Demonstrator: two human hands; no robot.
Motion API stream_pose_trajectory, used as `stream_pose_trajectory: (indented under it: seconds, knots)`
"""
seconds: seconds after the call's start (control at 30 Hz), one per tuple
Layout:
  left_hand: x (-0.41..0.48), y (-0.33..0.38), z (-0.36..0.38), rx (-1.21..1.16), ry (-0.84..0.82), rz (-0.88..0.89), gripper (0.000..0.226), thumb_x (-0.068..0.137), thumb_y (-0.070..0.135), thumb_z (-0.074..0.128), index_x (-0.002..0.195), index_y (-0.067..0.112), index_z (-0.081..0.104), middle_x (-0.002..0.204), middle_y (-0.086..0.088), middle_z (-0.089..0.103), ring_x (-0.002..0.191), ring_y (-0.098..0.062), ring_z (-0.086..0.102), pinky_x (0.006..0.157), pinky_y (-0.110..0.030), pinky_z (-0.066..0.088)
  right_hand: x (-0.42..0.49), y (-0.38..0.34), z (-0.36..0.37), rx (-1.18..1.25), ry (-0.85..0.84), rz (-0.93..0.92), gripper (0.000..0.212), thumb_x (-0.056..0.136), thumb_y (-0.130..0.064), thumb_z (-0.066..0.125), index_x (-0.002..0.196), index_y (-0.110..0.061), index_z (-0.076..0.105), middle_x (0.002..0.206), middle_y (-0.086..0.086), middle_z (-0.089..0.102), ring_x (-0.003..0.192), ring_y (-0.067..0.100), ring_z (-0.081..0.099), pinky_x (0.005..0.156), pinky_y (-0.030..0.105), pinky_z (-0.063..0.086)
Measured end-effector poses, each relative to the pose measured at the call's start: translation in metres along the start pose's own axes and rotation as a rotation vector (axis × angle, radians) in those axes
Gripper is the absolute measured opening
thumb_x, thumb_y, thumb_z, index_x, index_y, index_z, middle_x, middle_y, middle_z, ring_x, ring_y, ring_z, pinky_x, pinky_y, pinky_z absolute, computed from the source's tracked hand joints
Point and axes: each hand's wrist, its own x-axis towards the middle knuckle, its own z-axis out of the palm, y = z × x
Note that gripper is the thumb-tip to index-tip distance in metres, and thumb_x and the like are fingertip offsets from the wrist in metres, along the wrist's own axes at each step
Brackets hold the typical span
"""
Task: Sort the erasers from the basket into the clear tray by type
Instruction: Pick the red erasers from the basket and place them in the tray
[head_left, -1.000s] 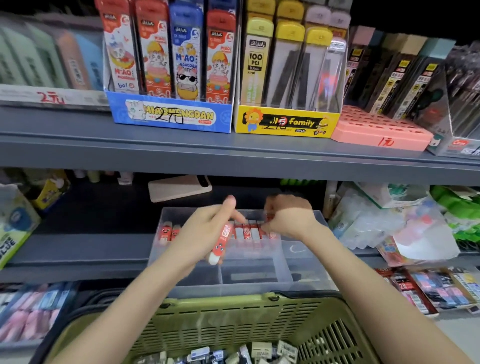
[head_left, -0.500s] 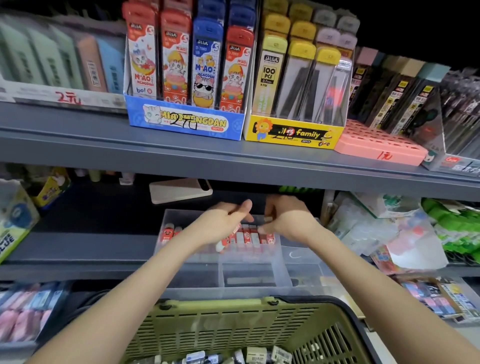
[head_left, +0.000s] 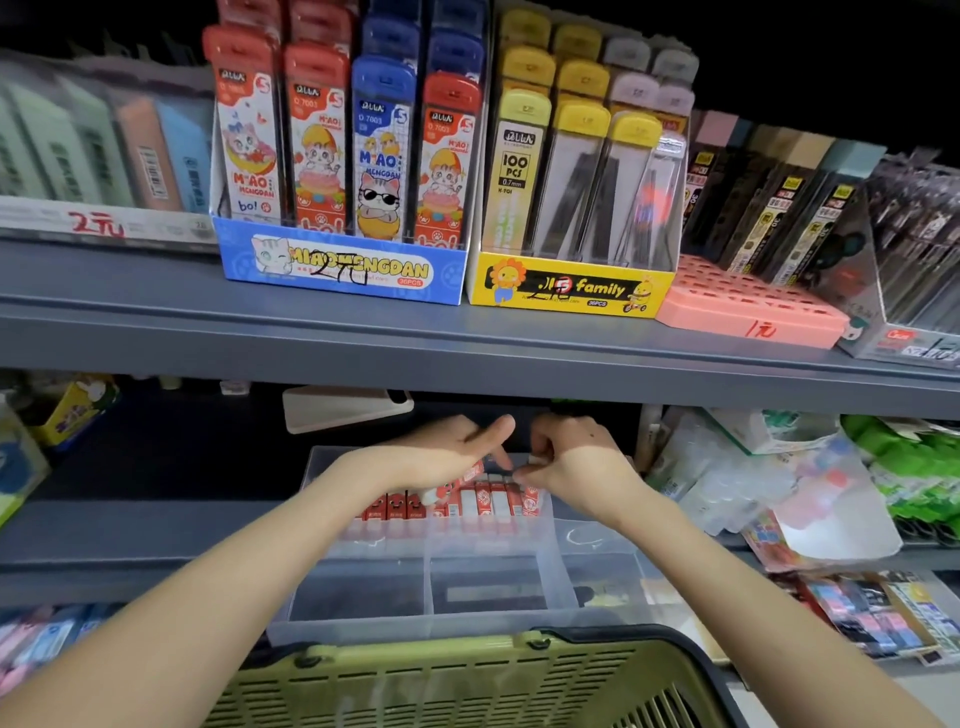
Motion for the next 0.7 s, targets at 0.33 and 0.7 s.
stream_pose_trajectory:
  seconds: [0.33, 0.7]
  knots:
    - [0.008, 0.000, -0.003, -0.017, 0.033, 0.042, 0.074, 0.090, 0.061, 0.009, 0.104, 0.027, 0.073, 0.121, -0.008, 0.062, 0.109, -0.018, 0.055, 0.096, -0.025, 0.030, 0.008, 0.002, 0.008, -0.031, -0.140, -0.004, 0.017, 0.076, -0.026, 0.071, 0.080, -0.019, 0.055, 0.085, 0.000, 0.062, 0.080, 0.020, 0.056, 0.065, 0.023, 0.037]
    - [-0.001, -0.009, 0.003, -0.370, 0.369, -0.099, 0.063, 0.099, 0.052, 0.013, 0.078, 0.039, 0.071, 0.098, 0.004, 0.059, 0.082, -0.010, 0.058, 0.072, -0.021, 0.043, 0.014, 0.007, 0.017, -0.475, -0.120, 0.019, 0.030, 0.092, -0.040, 0.045, 0.111, -0.029, 0.066, 0.126, -0.001, 0.053, 0.122, 0.023, 0.040, 0.097, 0.032, 0.036]
